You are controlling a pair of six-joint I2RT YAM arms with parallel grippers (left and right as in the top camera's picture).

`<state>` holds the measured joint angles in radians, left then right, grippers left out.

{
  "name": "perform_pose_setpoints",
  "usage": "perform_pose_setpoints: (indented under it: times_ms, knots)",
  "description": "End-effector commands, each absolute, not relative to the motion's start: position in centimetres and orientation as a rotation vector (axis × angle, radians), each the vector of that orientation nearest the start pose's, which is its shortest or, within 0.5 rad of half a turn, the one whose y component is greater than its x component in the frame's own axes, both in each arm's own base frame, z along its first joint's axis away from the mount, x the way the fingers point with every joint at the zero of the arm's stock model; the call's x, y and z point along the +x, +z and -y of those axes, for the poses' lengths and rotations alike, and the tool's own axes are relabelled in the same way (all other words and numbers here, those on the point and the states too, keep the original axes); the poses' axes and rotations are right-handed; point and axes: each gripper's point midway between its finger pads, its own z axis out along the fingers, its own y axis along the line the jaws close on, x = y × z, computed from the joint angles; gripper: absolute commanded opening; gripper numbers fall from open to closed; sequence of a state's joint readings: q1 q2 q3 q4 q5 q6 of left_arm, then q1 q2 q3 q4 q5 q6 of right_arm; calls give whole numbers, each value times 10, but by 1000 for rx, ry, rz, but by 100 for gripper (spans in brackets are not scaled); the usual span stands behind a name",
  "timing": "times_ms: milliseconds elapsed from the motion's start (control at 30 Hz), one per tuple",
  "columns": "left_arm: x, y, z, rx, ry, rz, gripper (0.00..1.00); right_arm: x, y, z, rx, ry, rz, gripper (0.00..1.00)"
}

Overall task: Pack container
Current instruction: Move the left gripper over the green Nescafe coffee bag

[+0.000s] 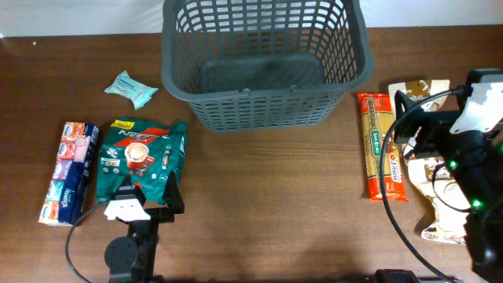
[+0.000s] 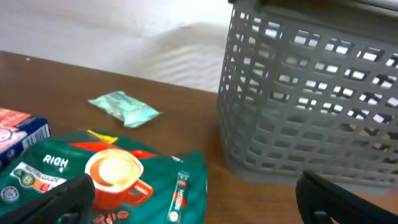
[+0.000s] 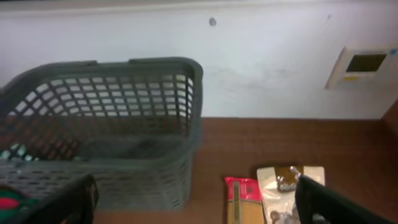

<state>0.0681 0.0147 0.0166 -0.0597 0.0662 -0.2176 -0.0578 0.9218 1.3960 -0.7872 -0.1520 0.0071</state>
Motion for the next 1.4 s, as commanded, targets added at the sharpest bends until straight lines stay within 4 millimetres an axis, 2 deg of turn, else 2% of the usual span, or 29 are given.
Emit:
perform_pose_setpoints:
  times_ms: [0,67,100,200,267,367,433,500,667,800,967,1067,1233,1367]
  knots:
    - [246,175,-6,-188,-180,-1566,99,272,440,-16,-127,88,-1859,99]
    - [246,177,-7,-191,-176,-1556,99,265,442,-16,-158,64,-1891,99]
    - [246,185,-11,-203,-160,-1521,99,261,443,-16,-170,56,-1908,99]
    - [241,226,-5,-155,-193,-1362,99,256,443,-15,-184,48,-1957,99]
    - [238,242,-2,-133,-208,-1310,99,257,442,-15,-183,53,-1982,99]
    - [236,256,4,-126,-247,-1340,99,260,434,-16,-184,67,-2031,99]
    - [235,275,7,-118,-261,-1390,99,262,427,-20,-195,95,-2062,99]
    - [232,306,8,-95,-235,-1389,99,263,423,-25,-214,132,-2078,99]
    - [226,411,8,-40,-172,-1358,99,258,415,-31,-227,178,-2116,99]
    - [234,455,3,-79,-160,-1488,99,252,406,-31,-223,187,-2163,99]
    - [244,469,-13,-185,-89,-1742,99,244,395,-32,-219,198,-2216,99]
    - [245,471,-15,-208,-79,-1871,99,243,394,-32,-219,200,-2224,99]
    - [252,460,-13,-212,-90,-1965,99,241,391,-32,-217,202,-2235,99]
    - [252,441,-12,-219,-92,-2047,99,240,384,-32,-214,211,-2276,99]
